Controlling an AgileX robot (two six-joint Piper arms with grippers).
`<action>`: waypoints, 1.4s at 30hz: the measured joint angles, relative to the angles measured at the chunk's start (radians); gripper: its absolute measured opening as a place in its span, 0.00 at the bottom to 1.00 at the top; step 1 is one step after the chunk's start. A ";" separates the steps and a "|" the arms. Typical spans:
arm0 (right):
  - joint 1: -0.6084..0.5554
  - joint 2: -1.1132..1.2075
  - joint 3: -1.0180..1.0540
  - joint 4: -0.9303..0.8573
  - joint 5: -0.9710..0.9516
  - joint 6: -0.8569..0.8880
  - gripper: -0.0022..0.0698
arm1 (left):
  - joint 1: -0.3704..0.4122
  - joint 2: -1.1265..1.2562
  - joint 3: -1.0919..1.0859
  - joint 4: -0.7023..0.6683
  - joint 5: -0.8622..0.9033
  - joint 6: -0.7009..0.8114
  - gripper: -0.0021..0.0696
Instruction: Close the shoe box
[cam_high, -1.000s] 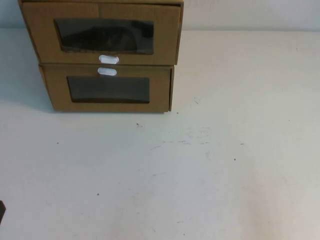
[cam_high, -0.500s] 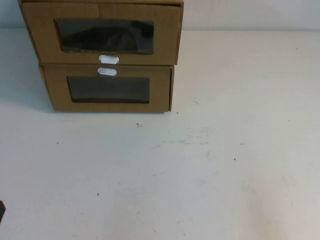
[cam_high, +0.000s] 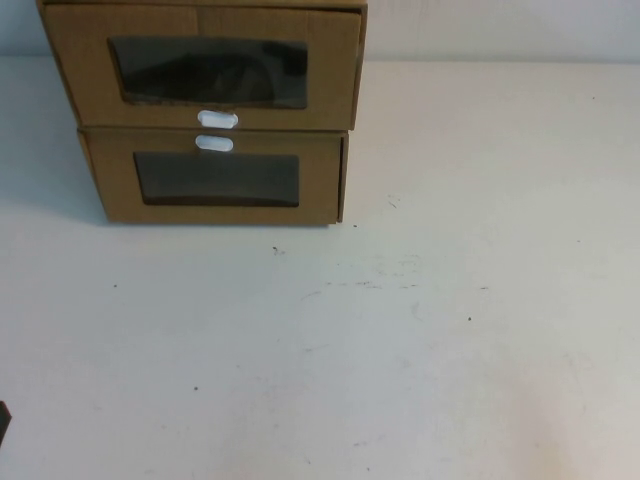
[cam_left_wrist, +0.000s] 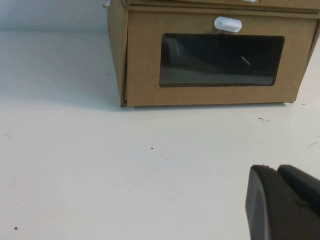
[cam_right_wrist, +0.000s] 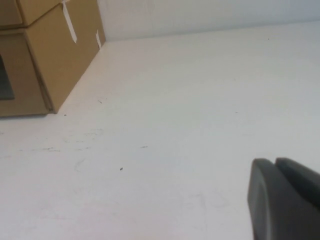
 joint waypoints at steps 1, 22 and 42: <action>0.000 0.000 0.001 -0.002 -0.001 -0.004 0.01 | 0.000 0.000 0.000 0.000 0.000 0.000 0.02; 0.000 0.000 0.002 -0.040 0.125 -0.009 0.01 | 0.000 0.000 0.000 0.000 0.000 0.000 0.02; 0.000 0.000 0.002 -0.040 0.125 -0.009 0.01 | 0.000 -0.002 0.000 0.429 -0.143 -0.279 0.02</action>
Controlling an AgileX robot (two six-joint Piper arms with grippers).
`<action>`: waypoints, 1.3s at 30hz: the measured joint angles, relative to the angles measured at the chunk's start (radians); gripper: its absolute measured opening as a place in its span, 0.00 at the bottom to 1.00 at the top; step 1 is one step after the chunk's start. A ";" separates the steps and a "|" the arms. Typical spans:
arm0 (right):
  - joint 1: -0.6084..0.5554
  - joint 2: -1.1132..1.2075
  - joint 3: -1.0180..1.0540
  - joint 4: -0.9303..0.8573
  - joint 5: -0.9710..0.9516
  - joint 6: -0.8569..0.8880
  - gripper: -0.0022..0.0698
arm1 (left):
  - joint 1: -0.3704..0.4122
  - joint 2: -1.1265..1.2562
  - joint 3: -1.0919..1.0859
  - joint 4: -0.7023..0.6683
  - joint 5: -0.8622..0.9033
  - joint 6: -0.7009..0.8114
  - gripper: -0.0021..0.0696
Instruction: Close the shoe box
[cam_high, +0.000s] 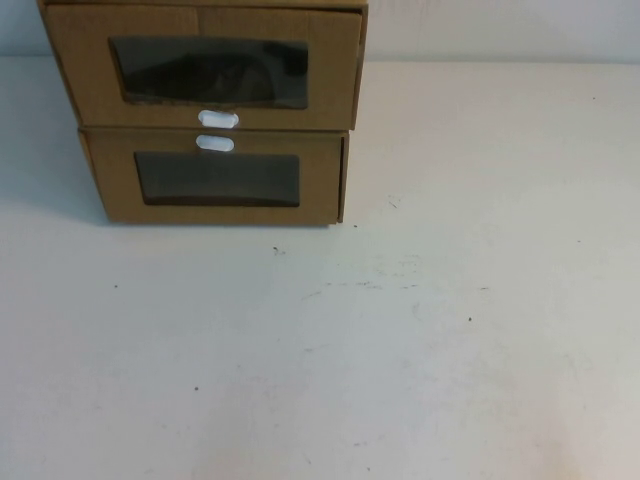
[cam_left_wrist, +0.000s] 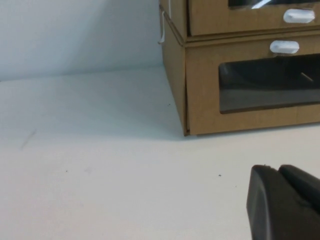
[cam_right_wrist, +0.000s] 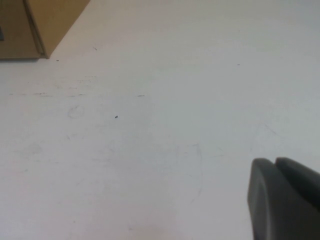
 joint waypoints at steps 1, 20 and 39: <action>0.000 0.000 0.000 0.000 0.000 0.000 0.01 | 0.000 -0.009 0.000 0.107 0.004 -0.120 0.02; 0.000 -0.002 0.000 0.000 0.001 0.000 0.01 | 0.000 -0.093 0.000 0.410 0.270 -0.406 0.02; 0.000 -0.002 0.000 0.000 0.001 0.000 0.01 | 0.000 -0.093 0.000 0.410 0.271 -0.406 0.02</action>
